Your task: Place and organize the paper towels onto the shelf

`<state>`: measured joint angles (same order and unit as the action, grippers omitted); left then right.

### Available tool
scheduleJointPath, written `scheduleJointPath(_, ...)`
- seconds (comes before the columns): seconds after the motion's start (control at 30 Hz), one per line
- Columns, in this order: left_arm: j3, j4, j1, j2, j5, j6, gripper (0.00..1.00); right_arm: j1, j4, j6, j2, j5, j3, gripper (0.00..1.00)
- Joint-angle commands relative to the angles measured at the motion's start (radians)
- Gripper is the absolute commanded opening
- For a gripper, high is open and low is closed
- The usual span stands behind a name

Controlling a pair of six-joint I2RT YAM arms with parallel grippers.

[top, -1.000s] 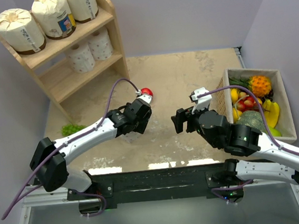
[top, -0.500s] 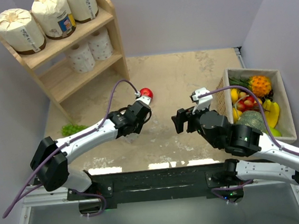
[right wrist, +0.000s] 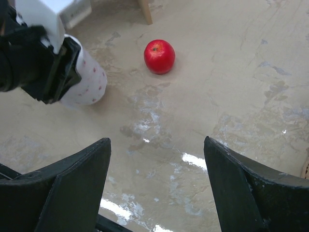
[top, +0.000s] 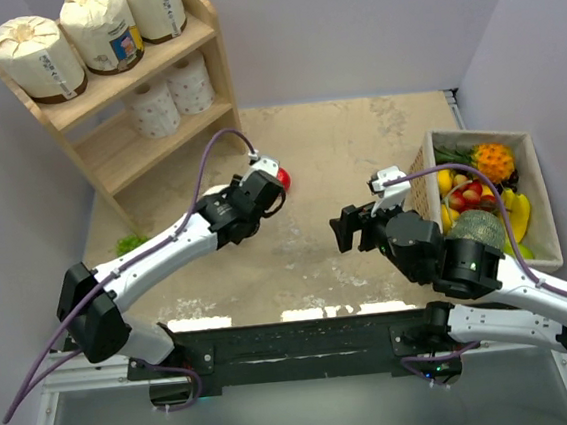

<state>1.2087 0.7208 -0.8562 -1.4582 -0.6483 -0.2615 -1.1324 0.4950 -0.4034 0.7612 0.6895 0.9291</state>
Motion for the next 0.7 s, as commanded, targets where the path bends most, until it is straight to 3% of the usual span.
scheduleJointPath(0.0, 0.132, 0.006, 0.045, 0.045, -0.171, 0.099, 0.38, -0.006, -0.012, 0.003, -0.010, 0.022, 0.019, 0.82)
scheduleJointPath(0.27, 0.245, -0.046, 0.158, 0.053, -0.232, 0.222, 0.37, -0.004, -0.021, -0.014, -0.003, 0.002, 0.010, 0.82)
scheduleJointPath(0.43, 0.287, -0.081, 0.187, 0.053, -0.280, 0.306, 0.37, -0.006, -0.059, -0.049, 0.010, -0.024, -0.018, 0.99)
scheduleJointPath(0.67, 0.342, -0.110, 0.247, 0.039, -0.301, 0.381, 0.39, -0.004, -0.062, -0.060, 0.017, -0.025, -0.021, 0.99)
